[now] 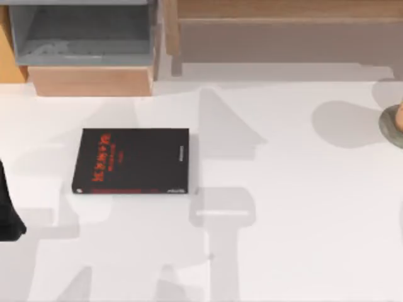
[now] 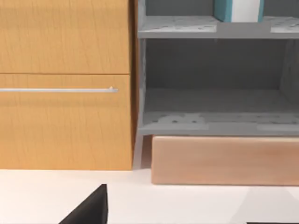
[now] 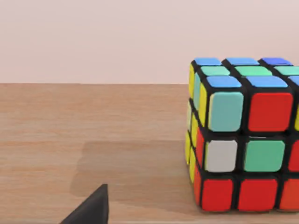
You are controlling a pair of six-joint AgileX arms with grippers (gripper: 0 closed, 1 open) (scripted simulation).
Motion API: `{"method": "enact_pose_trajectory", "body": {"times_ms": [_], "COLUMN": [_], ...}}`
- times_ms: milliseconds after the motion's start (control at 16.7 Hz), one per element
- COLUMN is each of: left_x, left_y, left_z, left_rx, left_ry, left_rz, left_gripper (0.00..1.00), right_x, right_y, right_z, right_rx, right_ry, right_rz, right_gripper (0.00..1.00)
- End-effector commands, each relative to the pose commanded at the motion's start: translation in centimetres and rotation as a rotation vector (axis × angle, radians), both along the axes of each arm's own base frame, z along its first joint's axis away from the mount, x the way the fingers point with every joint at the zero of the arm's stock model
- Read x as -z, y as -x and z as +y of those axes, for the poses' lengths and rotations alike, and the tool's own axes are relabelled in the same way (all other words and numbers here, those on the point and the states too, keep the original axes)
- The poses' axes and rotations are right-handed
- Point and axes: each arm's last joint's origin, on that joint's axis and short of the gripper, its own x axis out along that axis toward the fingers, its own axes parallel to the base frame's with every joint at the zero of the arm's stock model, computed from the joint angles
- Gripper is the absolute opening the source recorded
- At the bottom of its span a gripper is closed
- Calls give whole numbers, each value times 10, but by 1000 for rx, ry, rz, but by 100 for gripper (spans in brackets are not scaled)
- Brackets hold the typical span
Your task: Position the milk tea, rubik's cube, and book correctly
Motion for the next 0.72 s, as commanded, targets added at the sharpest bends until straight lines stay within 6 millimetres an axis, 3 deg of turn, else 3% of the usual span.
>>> {"method": "enact_pose_trajectory", "body": {"times_ms": [180, 360, 540, 720], "left_x": [0, 0, 0, 0], "left_y": [0, 0, 0, 0], "left_z": [0, 0, 0, 0], "left_rx": [0, 0, 0, 0], "left_ry": [0, 0, 0, 0], "left_rz": [0, 0, 0, 0], "left_gripper": [100, 100, 100, 100], "right_x": [8, 35, 79, 133], "right_y": [57, 119, 175, 216], "right_z": [19, 36, 49, 56], "right_rx": [0, -2, -2, -2], "right_ry": [1, 1, 0, -2], "right_rz": [1, 5, 8, 7], "right_gripper": [100, 100, 100, 100]}}
